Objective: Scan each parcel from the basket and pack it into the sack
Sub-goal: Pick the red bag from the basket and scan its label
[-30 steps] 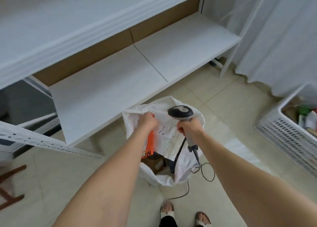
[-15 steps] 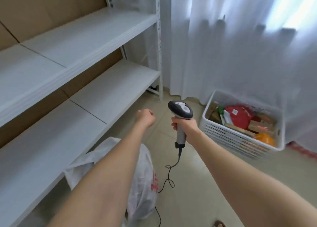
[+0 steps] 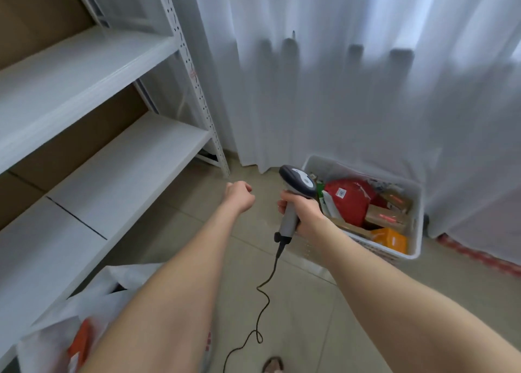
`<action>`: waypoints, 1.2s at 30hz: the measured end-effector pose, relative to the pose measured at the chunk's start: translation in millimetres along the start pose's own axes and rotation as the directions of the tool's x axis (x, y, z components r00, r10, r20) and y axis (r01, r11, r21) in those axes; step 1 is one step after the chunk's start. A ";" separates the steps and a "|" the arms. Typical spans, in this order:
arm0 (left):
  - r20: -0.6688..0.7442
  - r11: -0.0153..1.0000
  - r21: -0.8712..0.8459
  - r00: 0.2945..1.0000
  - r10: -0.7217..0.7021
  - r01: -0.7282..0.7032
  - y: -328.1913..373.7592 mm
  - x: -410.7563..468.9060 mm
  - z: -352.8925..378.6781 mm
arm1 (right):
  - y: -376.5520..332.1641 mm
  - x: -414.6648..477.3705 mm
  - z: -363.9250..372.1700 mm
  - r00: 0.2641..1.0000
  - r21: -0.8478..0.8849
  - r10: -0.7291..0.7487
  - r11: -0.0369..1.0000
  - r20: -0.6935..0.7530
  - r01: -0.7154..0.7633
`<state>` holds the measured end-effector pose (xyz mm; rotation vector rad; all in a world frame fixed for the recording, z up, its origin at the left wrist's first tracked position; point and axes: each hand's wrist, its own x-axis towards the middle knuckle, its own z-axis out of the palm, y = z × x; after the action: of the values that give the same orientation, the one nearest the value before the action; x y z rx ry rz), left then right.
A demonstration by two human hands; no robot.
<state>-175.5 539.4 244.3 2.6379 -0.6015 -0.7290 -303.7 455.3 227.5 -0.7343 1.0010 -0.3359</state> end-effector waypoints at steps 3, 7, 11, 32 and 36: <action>0.021 1.000 0.015 1.000 -0.001 0.000 31.9 30.8 13.8 | -23.1 34.1 -17.3 1.000 0.022 0.006 1.000 -0.016 -0.006; 0.037 0.999 0.029 0.999 0.034 -0.035 81.7 86.4 33.6 | -60.9 85.4 -34.8 0.998 0.050 0.016 0.999 -0.056 -0.013; 0.078 0.997 0.035 0.994 0.071 -0.074 140.3 149.2 57.6 | -104.3 139.8 -57.5 0.990 0.077 0.065 0.996 -0.124 -0.055; 0.335 0.994 0.109 0.942 -0.027 -0.011 304.0 337.5 300.6 | -162.6 423.0 -286.3 0.886 0.221 0.332 0.937 -0.324 -0.271; 0.371 0.998 0.045 0.927 -0.064 0.050 294.0 371.9 360.7 | -140.3 474.3 -309.6 0.873 0.226 0.351 0.931 -0.338 -0.287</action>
<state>-173.2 36.3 -74.7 2.5717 -0.6409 -1.2651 -314.1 -40.1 -80.7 -0.3413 1.4167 -0.2702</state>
